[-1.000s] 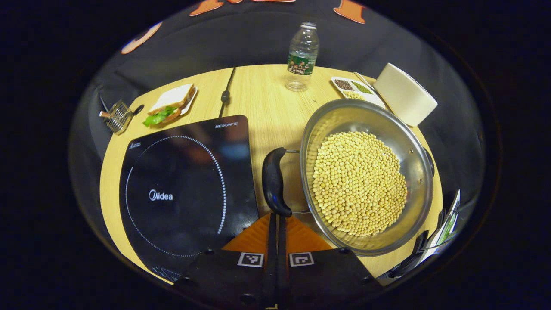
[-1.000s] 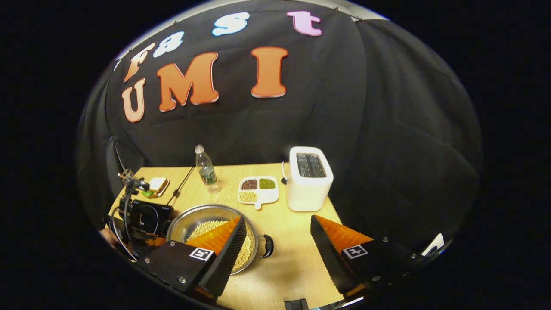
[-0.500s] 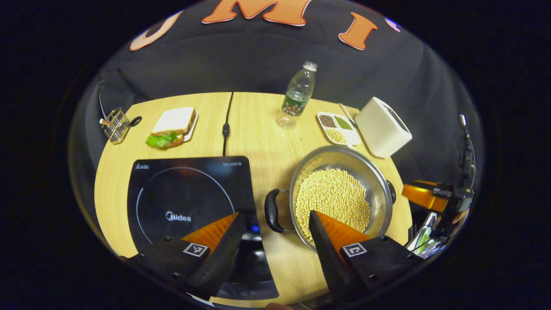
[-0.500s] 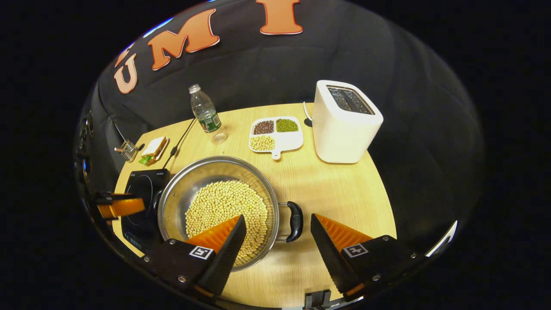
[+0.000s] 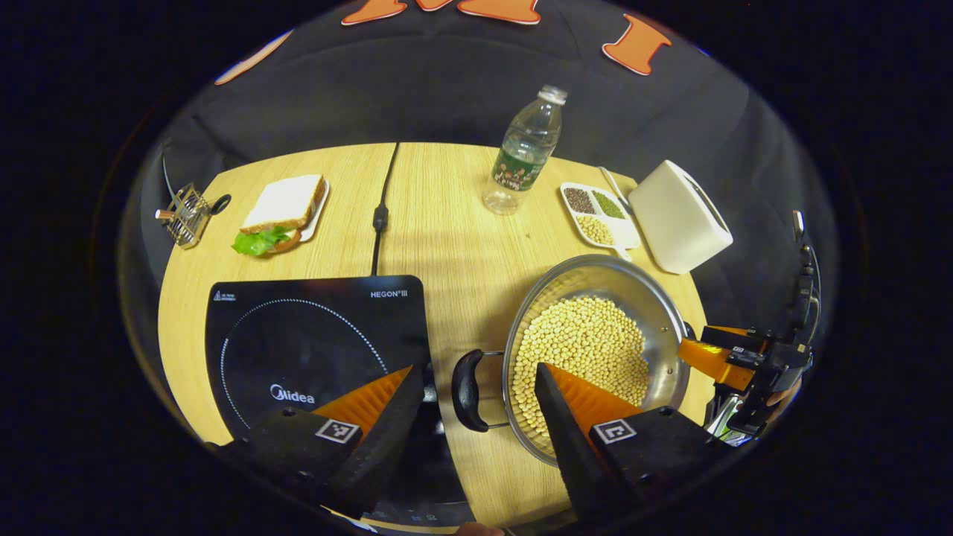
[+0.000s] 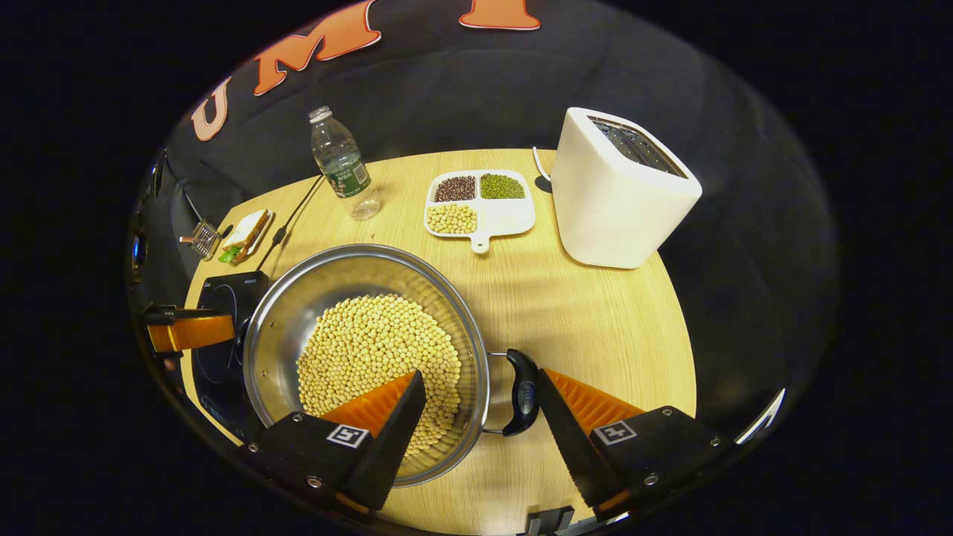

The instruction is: First push the handle of the pot to place it horizontally, then grasp the pot with both hands and set it on the induction cooktop.

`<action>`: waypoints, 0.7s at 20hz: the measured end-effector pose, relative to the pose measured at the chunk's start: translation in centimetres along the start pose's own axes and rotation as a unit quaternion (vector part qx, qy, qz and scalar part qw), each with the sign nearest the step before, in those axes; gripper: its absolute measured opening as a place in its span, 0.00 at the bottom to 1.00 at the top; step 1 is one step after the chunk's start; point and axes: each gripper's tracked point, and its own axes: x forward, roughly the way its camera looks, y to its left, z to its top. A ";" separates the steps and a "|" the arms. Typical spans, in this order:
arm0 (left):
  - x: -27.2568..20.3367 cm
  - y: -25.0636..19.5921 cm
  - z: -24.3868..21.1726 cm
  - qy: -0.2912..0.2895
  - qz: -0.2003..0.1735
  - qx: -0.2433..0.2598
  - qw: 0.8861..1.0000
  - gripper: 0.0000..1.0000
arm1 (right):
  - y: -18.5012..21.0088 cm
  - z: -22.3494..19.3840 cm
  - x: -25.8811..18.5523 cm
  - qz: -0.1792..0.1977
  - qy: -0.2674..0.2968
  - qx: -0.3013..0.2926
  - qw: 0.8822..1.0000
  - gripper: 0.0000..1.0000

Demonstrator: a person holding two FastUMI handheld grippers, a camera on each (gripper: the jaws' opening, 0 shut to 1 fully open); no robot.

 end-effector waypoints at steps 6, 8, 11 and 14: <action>2.6 -0.7 -1.4 0.027 0.012 -0.010 1.000 0.99 | -0.7 -0.4 1.5 -0.009 0.015 0.005 1.000 0.94; 3.2 -1.2 -1.9 0.033 0.008 -0.021 0.999 0.99 | -0.7 -0.7 1.9 -0.007 0.023 0.012 1.000 0.94; 4.2 -1.3 -1.7 0.026 0.018 -0.018 0.999 0.98 | -0.8 -0.9 2.8 -0.010 0.031 0.015 0.999 0.94; 4.6 -1.3 -1.7 0.022 0.032 -0.009 0.999 0.95 | -0.7 -1.4 3.9 -0.017 0.044 0.017 0.999 0.92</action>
